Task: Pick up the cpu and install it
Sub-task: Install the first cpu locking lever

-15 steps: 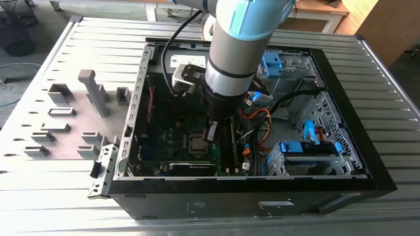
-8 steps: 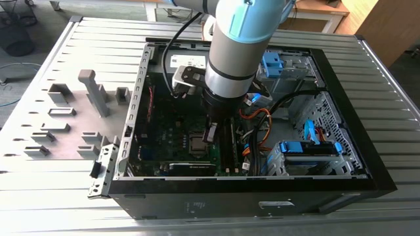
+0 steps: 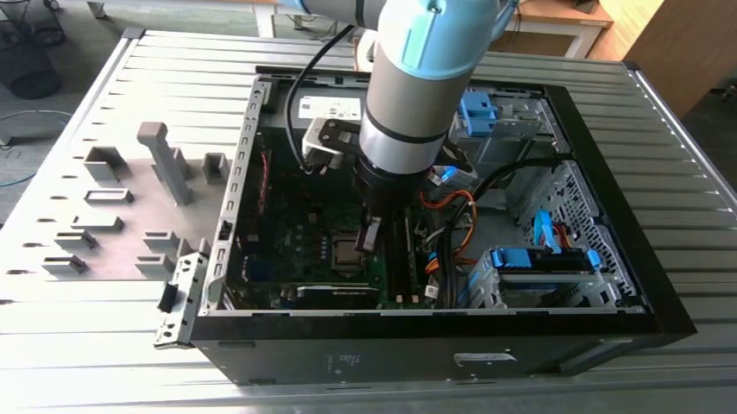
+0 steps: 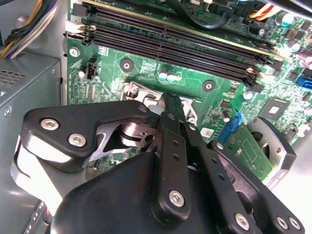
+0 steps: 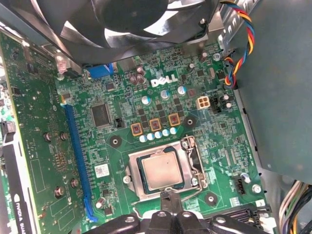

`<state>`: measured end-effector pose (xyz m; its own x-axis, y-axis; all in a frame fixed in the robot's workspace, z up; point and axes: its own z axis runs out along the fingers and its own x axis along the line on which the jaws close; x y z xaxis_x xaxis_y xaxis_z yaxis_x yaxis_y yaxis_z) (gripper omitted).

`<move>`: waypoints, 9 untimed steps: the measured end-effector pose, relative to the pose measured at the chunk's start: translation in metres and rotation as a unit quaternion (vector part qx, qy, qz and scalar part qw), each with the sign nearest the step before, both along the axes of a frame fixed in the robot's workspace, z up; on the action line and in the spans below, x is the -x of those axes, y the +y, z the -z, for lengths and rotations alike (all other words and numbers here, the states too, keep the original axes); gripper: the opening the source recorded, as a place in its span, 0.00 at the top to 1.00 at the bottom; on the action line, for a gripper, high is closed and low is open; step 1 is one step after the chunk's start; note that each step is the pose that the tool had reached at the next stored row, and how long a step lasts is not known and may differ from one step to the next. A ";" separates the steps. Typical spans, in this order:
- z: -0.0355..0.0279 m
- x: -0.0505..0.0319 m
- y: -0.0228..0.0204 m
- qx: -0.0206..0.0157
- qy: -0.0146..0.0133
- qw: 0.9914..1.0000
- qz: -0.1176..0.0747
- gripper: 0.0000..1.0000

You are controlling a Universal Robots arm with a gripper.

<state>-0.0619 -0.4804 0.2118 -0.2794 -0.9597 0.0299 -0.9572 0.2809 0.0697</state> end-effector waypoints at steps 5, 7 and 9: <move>0.0027 0.0000 0.0000 0.003 0.000 1.000 0.000 0.89; 0.0037 0.0001 0.0000 0.004 0.000 1.000 0.000 0.89; 0.0047 0.0001 -0.0002 0.004 0.000 1.000 0.000 0.89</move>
<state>-0.0621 -0.4806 0.2072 -0.2794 -0.9595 0.0369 -0.9572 0.2814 0.0678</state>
